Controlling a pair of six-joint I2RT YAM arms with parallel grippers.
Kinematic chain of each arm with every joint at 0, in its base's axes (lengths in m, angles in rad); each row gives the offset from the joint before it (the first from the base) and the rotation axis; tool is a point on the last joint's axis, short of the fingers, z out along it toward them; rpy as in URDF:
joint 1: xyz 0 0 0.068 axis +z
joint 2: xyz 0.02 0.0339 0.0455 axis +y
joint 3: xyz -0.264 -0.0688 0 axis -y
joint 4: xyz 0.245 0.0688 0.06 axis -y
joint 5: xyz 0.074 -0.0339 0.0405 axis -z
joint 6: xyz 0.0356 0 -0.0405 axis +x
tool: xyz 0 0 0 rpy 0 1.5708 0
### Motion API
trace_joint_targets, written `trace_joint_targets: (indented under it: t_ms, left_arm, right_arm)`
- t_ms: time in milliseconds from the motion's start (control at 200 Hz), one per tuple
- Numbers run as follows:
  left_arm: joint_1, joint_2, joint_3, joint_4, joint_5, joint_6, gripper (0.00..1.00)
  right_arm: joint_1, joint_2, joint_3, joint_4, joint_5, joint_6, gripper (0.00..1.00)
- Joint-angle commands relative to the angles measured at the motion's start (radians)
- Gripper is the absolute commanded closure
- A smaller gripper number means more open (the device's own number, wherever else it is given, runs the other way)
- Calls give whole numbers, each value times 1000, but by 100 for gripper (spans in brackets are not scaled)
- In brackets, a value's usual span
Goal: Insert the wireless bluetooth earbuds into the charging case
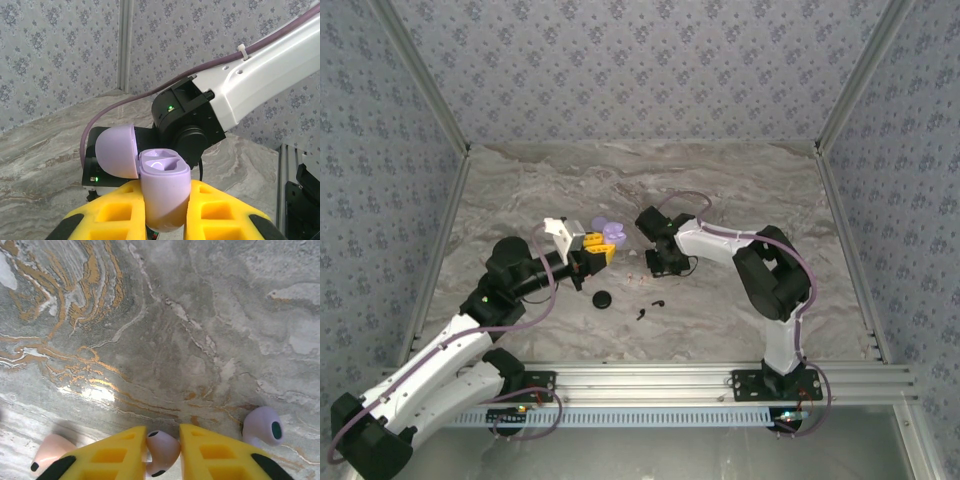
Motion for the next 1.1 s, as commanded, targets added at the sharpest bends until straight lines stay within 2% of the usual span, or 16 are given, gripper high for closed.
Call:
trace_joint_targets:
  t_ms: [0, 350, 600, 830, 1094]
  left_arm:
    - [-8, -11, 7, -2, -18, 6, 100]
    - [-6, 97, 5, 65, -38, -58, 100]
    - [1, 232, 36, 141, 61, -135, 100]
    - [0, 303, 36, 235, 137, -164, 100]
    - [0, 352, 39, 321, 211, -194, 100]
  right_arm:
    - [12, 1, -5, 36, -22, -6, 79]
    - [11, -256, -80, 79, 77, -109, 81]
    - [8, -517, -130, 122, 96, -262, 81]
    - [8, -701, -101, 162, 22, -405, 81]
    - [63, -760, 4, 189, -52, -493, 82]
